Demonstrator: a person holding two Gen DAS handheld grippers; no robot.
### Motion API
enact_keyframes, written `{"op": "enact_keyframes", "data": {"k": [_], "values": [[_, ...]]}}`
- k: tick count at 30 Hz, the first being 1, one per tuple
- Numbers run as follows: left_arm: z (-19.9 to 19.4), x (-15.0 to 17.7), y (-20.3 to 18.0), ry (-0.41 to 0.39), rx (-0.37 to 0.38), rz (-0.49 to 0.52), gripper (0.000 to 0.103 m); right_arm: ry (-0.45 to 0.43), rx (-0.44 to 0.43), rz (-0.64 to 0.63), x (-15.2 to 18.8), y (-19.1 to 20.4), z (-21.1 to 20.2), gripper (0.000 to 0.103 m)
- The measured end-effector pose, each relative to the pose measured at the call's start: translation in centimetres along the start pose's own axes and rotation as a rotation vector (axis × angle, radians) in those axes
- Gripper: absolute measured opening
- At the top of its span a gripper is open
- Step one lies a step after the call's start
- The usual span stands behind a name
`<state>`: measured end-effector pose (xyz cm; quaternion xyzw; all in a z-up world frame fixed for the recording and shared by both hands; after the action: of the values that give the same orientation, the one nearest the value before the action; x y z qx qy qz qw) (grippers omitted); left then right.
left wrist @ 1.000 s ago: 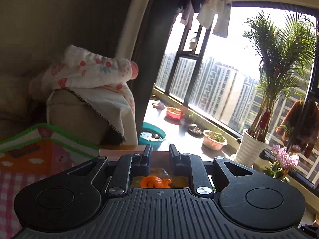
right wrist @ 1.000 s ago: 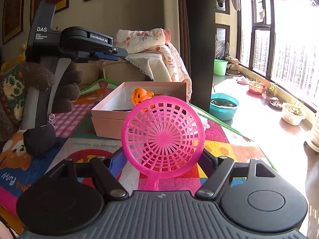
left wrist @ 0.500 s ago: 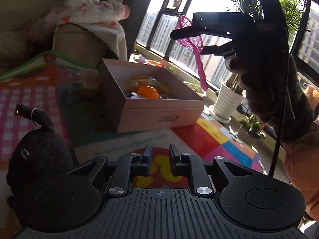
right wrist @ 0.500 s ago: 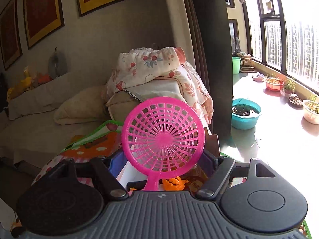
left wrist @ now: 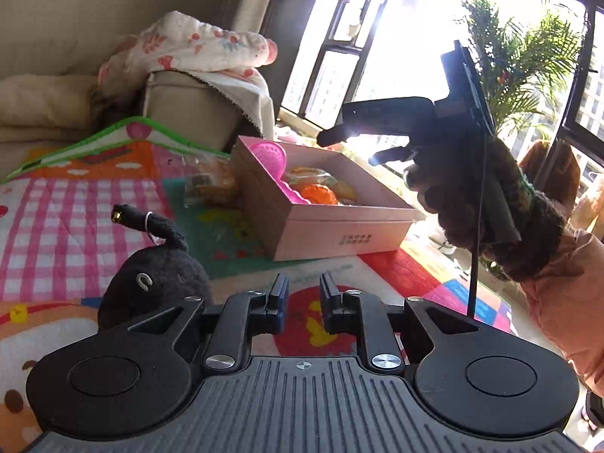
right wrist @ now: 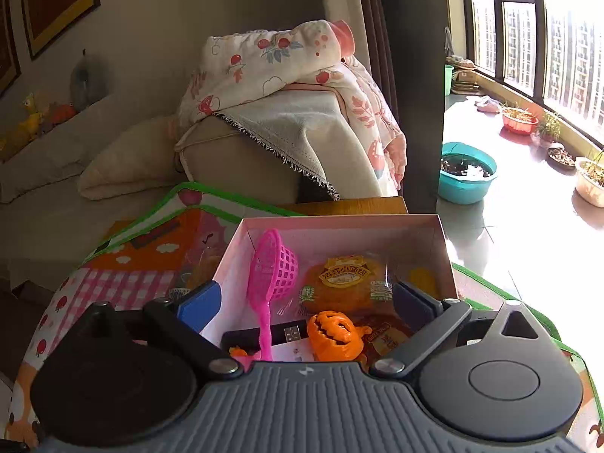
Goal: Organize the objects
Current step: 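Grasp the bagged bread roll on the mat with the left gripper, then grasp the black plush toy with the right gripper while the left holds the bread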
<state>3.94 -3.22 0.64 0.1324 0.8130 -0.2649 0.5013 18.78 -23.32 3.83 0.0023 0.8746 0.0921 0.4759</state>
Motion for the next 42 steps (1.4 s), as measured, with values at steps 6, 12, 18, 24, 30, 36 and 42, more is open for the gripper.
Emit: {"op": "enact_keyframes", "data": {"k": [6, 12, 18, 24, 30, 36, 42], "values": [[2.1, -5.0, 1.2, -0.087, -0.019, -0.024, 0.020, -0.054, 0.083, -0.132, 2.7, -0.8, -3.9, 0.101], [9.2, -10.2, 10.0, 0.018, -0.080, -0.402, 0.020, -0.084, 0.077, -0.227, 7.4, -0.1, -6.4, 0.103], [15.7, -9.0, 15.1, 0.167, -0.089, -0.650, 0.020, -0.091, 0.043, -0.290, 11.8, 1.3, -6.7, 0.103], [18.5, -8.6, 17.1, 0.200, -0.136, -0.640, 0.020, -0.074, -0.002, -0.229, 12.7, 0.7, -6.1, 0.103], [21.3, -7.9, 16.4, 0.250, -0.122, -0.595, 0.047, -0.046, -0.037, -0.183, 13.0, 0.3, -5.6, 0.103], [22.2, -7.8, 15.9, 0.224, -0.132, -0.601, 0.050, -0.038, -0.041, -0.152, 13.0, -0.1, -5.3, 0.103], [20.9, -7.2, 15.9, 0.255, -0.101, -0.682, 0.040, -0.033, -0.023, -0.132, 12.9, -0.5, -5.1, 0.103]]}}
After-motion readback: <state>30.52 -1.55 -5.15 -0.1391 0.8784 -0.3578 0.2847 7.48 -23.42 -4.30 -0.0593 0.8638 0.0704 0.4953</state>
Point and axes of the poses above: each gripper's, at about its wrist camera, not at the fingertips, and z roughly the way its jaws point, y to its left, x to its underside, the point moved 9 cm from there along z, roughly the way its jaws point, and after that the axes turned 7 degrees about -y, right-handed, at the moved point
